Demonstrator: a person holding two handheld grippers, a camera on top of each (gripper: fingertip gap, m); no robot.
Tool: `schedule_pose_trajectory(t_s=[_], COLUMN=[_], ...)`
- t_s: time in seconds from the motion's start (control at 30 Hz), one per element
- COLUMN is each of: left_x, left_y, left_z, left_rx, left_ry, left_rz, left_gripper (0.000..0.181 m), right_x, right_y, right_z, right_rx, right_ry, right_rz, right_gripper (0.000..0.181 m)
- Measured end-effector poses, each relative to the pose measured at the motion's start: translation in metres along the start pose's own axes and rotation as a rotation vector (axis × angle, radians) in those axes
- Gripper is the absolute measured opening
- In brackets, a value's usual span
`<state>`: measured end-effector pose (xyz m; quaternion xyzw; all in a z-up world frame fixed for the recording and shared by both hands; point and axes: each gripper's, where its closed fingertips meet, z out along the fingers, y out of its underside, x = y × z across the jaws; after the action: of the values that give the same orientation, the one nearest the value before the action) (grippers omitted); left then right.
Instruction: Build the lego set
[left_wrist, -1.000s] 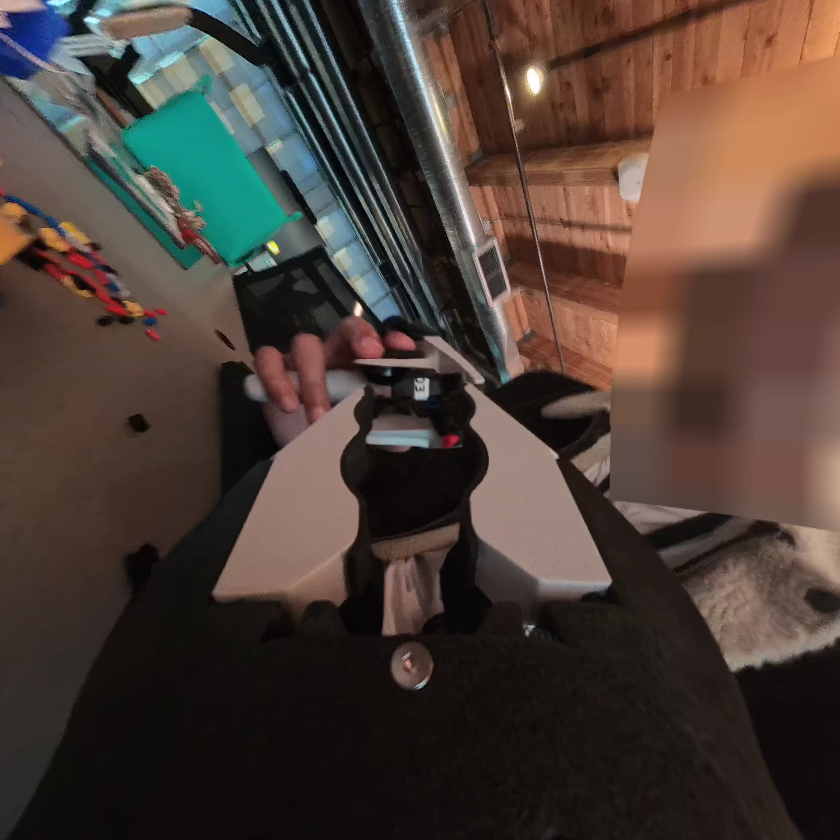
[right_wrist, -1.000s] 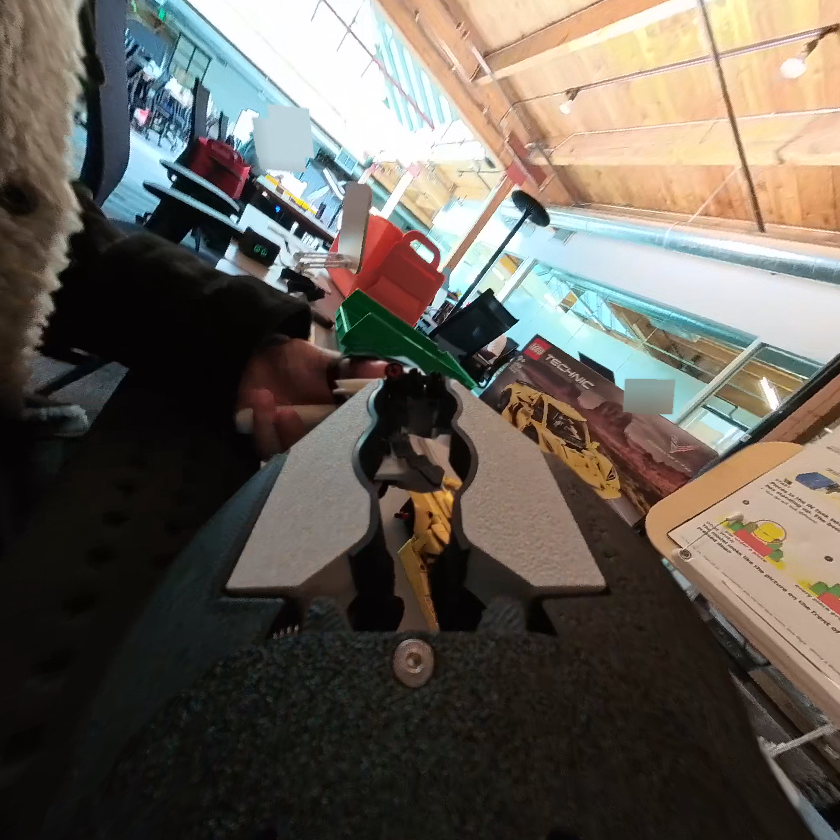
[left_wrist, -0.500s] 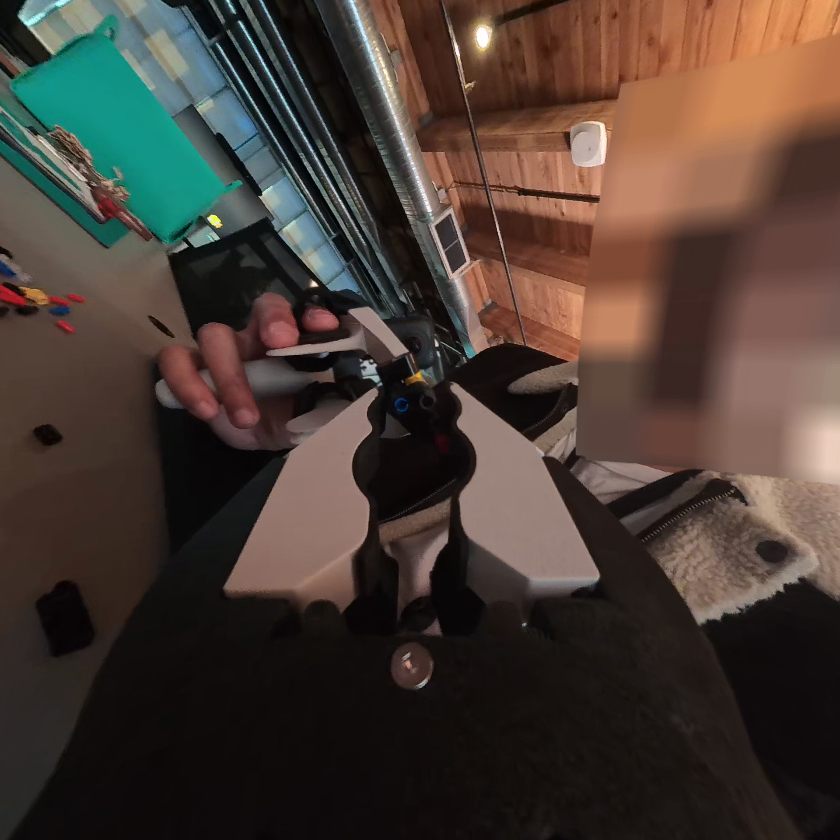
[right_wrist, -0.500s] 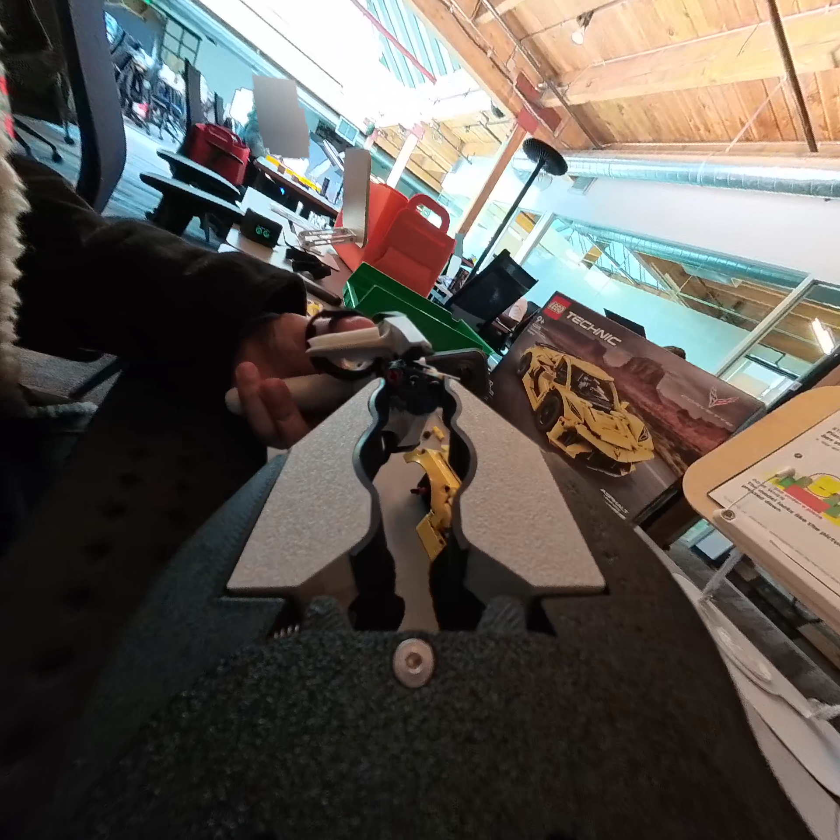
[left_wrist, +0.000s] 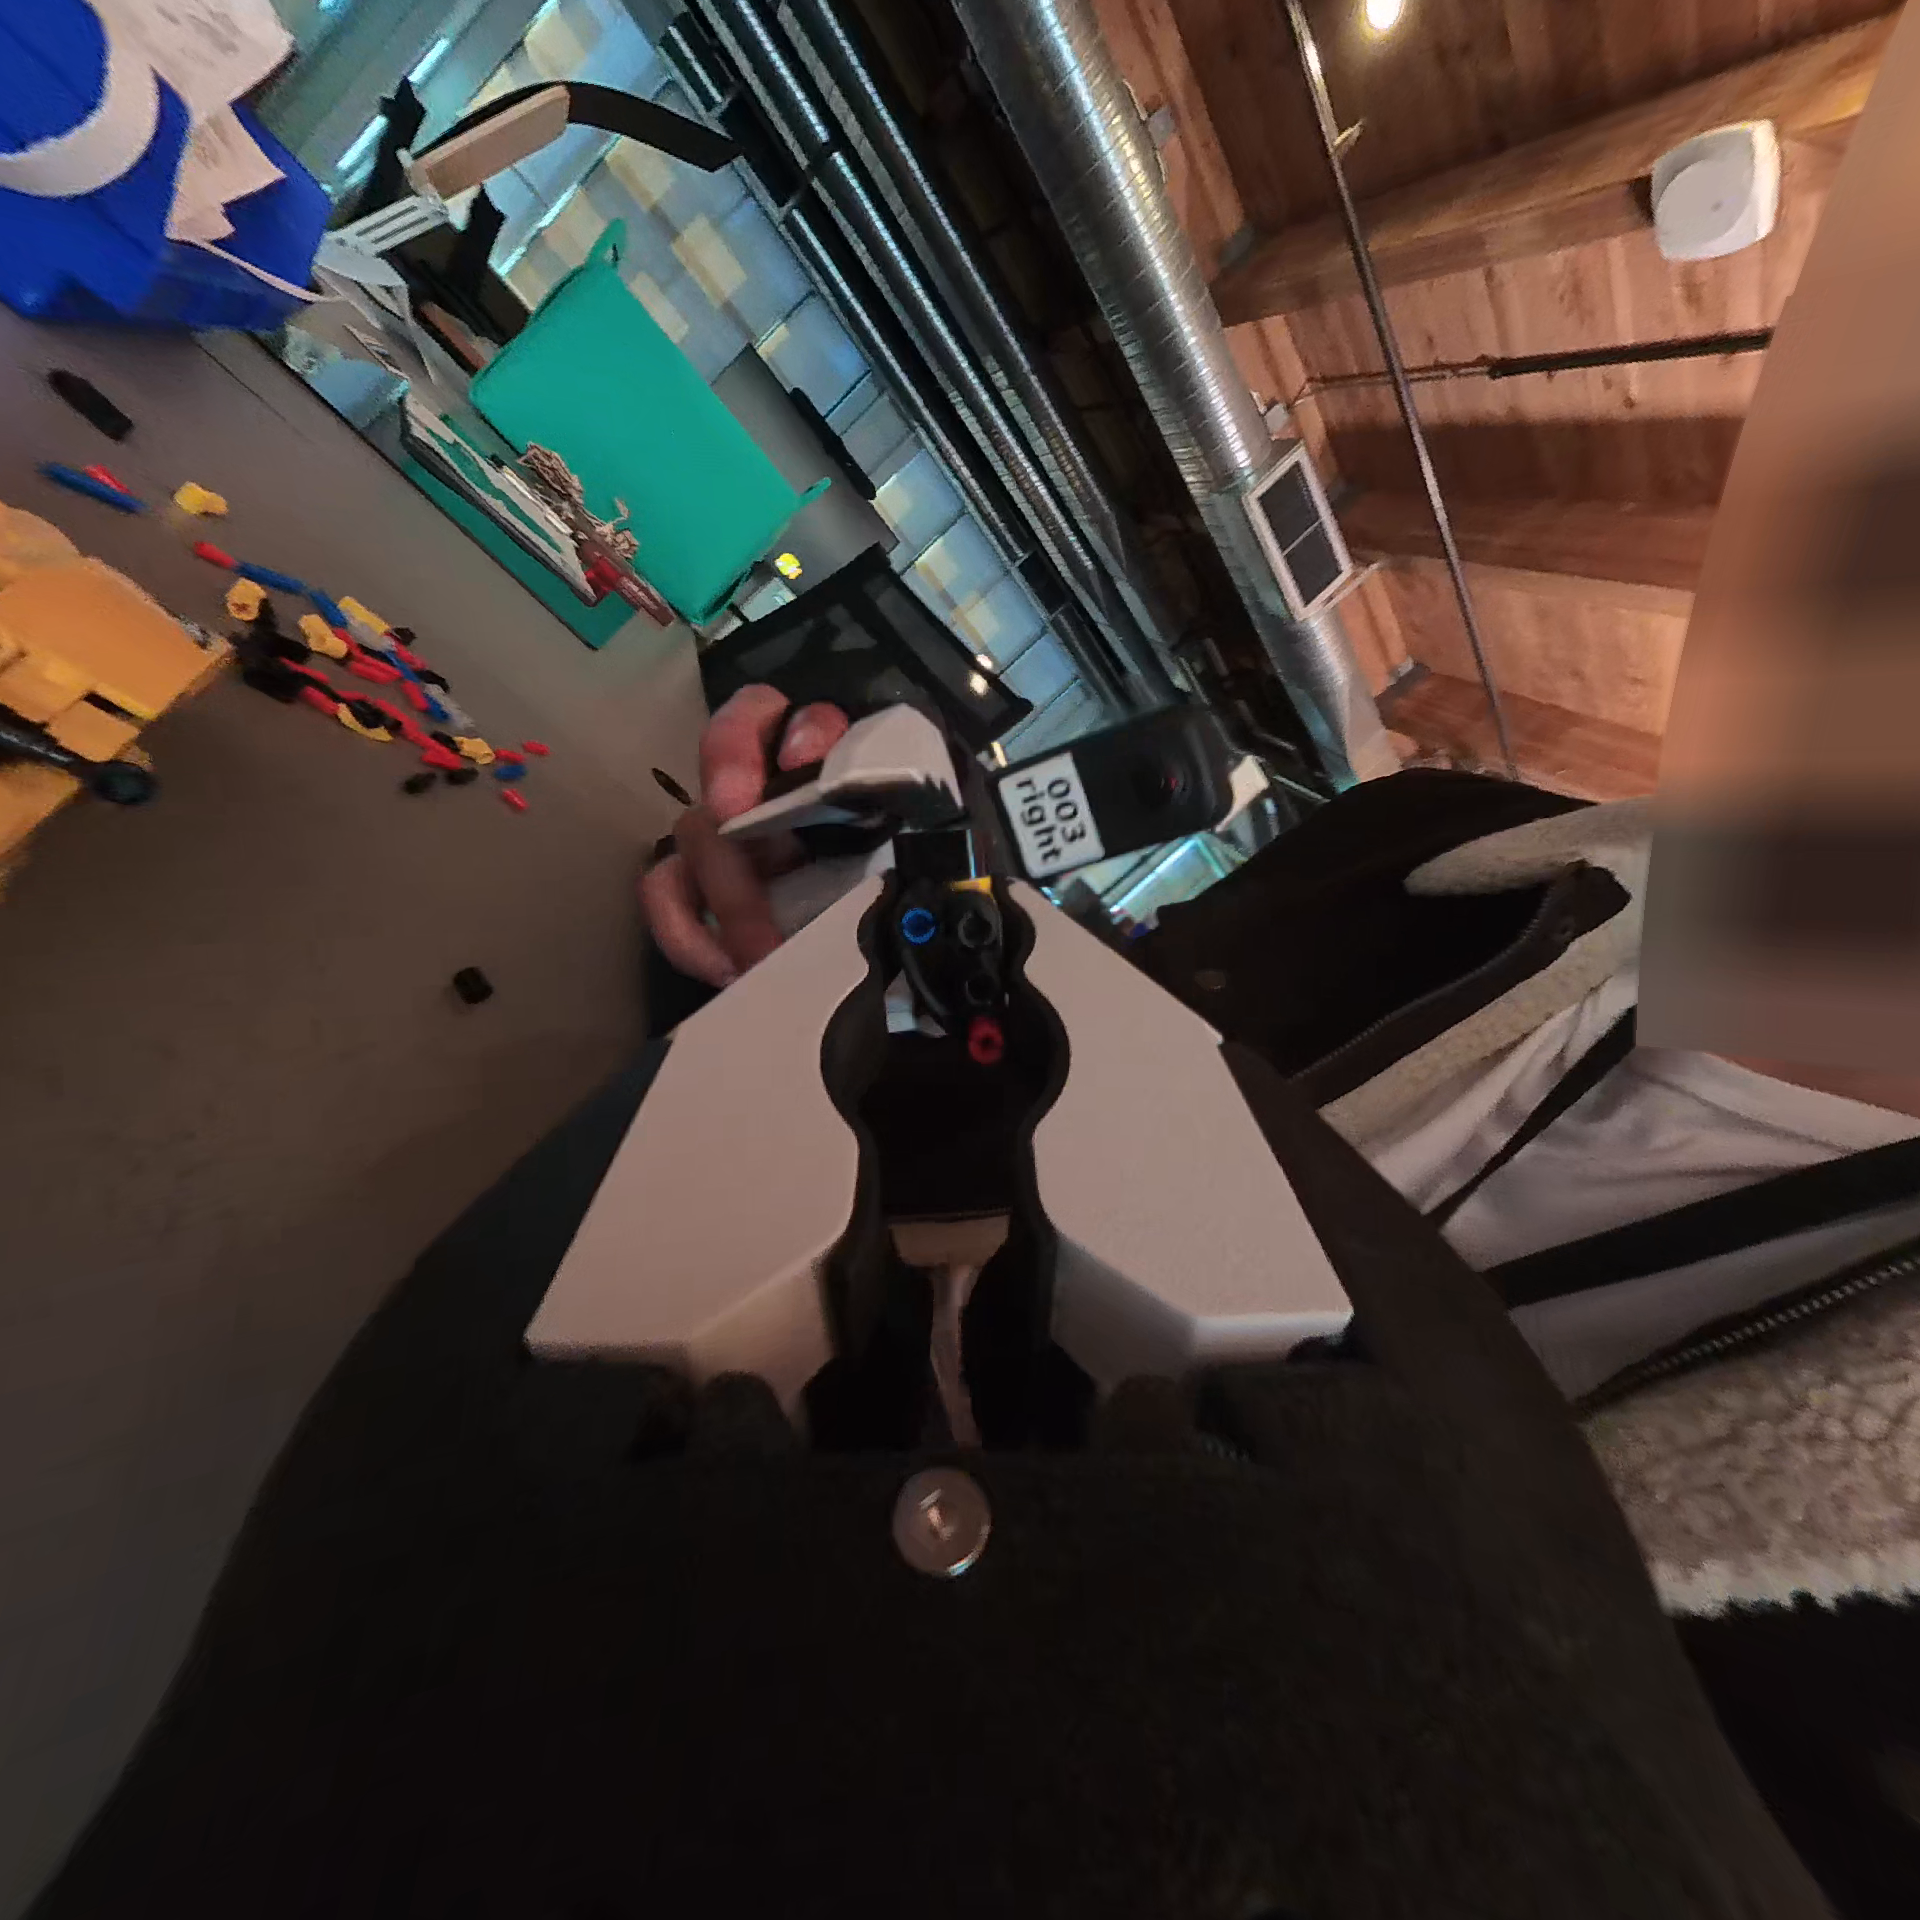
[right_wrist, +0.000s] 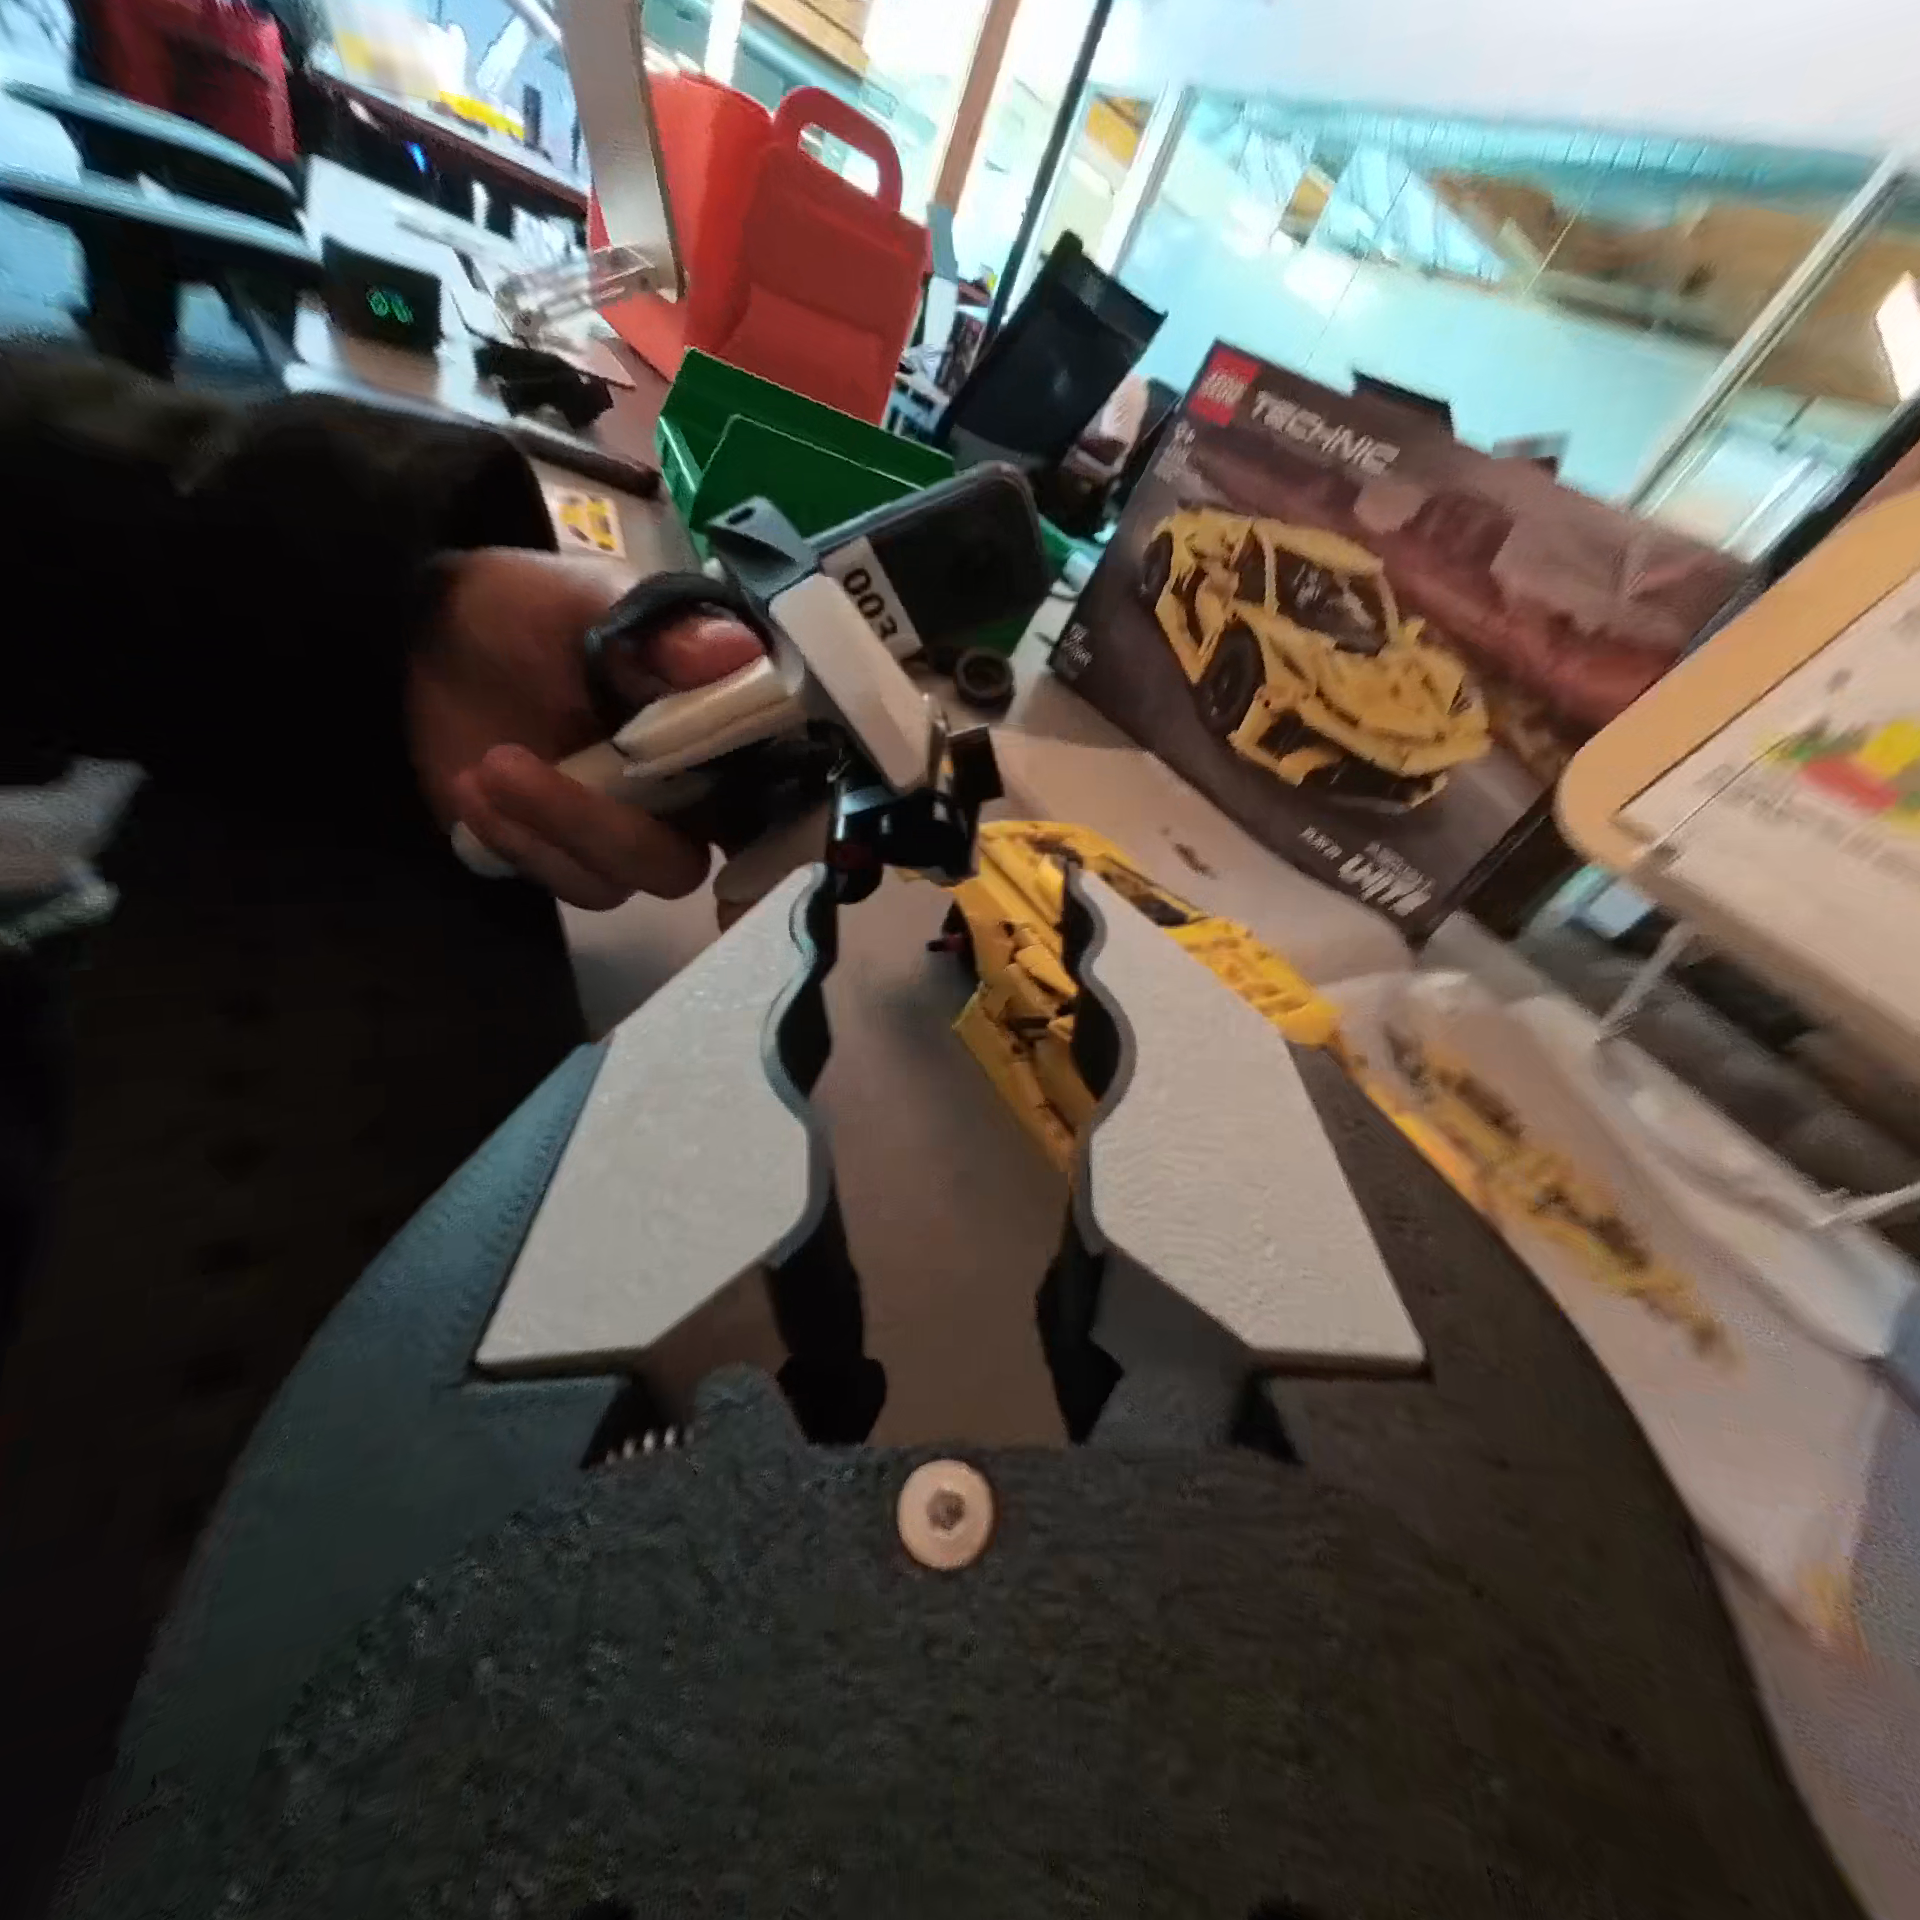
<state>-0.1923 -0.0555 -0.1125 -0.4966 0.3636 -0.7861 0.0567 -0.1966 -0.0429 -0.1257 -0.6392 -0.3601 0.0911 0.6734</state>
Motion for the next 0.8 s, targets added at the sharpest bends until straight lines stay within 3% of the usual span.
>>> schedule_pose_trajectory(t_s=[0.13, 0.27, 0.4, 0.57, 0.73, 0.8], left_x=[-0.009, -0.013, -0.015, -0.011, -0.009, -0.009], left_y=[-0.013, -0.017, -0.012, -0.010, -0.011, -0.014], left_z=[-0.008, -0.011, -0.008, -0.007, -0.008, -0.011], left_rx=[0.071, 0.106, 0.075, 0.067, 0.069, 0.093], left_ry=[-0.071, -0.054, -0.022, 0.004, 0.019, 0.030], left_rz=[0.041, -0.021, -0.085, -0.092, -0.092, -0.105], left_gripper=[0.016, 0.016, 0.016, 0.016, 0.016, 0.016], right_x=[0.003, 0.007, -0.002, -0.001, -0.002, -0.003], right_y=[-0.003, -0.002, 0.007, -0.004, -0.005, -0.003], right_z=[-0.007, 0.004, 0.018, 0.021, 0.018, 0.017], right_rx=[0.022, 0.004, -0.079, -0.048, -0.062, -0.070], right_ry=[-0.110, 0.028, -0.029, -0.131, -0.184, -0.189], right_rz=[0.243, 0.020, -0.100, -0.192, -0.242, -0.230], right_gripper=[0.045, 0.058, 0.062, 0.023, 0.023, 0.032])
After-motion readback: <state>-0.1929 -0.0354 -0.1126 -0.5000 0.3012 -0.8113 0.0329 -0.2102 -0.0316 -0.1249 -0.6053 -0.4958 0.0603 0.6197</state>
